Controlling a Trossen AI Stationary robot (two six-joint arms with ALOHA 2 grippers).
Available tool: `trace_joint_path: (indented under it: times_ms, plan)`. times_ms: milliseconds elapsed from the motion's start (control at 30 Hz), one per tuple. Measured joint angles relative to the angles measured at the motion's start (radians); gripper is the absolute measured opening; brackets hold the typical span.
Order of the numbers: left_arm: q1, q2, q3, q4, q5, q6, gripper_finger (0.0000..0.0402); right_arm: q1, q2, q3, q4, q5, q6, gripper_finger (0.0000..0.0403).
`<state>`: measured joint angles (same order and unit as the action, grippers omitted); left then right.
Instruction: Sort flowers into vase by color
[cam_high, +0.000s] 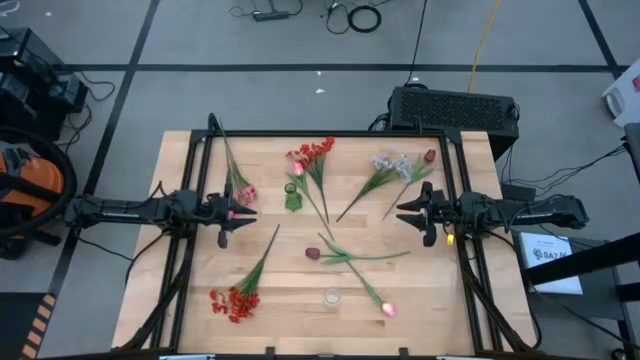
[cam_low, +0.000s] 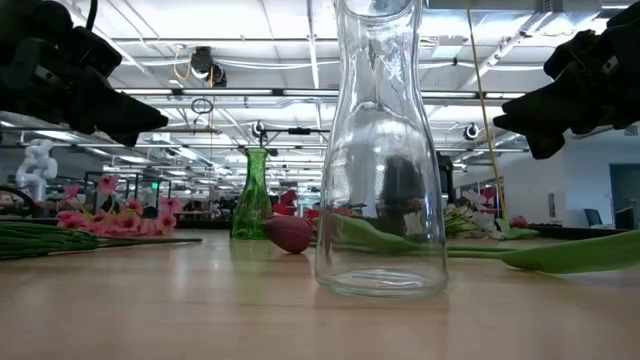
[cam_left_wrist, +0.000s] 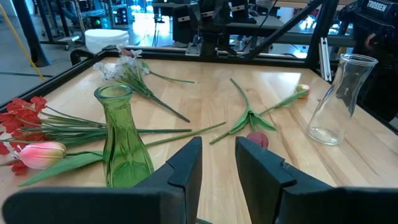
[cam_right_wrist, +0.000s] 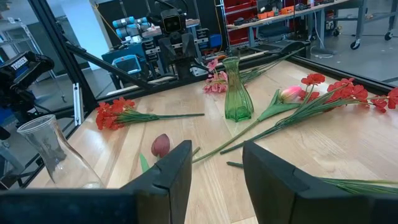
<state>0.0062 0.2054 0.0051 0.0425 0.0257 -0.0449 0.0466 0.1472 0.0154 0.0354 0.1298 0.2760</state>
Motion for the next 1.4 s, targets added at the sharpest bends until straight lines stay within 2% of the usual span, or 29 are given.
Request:
trace_joint_path:
  times_ms: [867, 1067, 1200, 1400]
  plan:
    - [0.000, 0.000, 0.000, 0.000, 0.000, 0.000, 0.0105, 0.000, 0.000, -0.001, 0.006, 0.001, 0.000, 0.0134]
    - [0.000, 0.000, 0.000, 0.000, 0.000, 0.000, 0.0105, 0.000, 0.015, -0.002, 0.025, 0.050, -0.038, 0.0134]
    - [0.000, 0.000, 0.000, 0.000, 0.000, 0.000, 0.0105, 0.007, 0.062, 0.018, 0.075, 0.002, -0.102, 0.0134]
    - [0.000, 0.000, 0.000, 0.000, 0.000, 0.000, 0.0105, 0.034, 0.257, 0.149, 0.050, 0.112, -0.165, 0.0134]
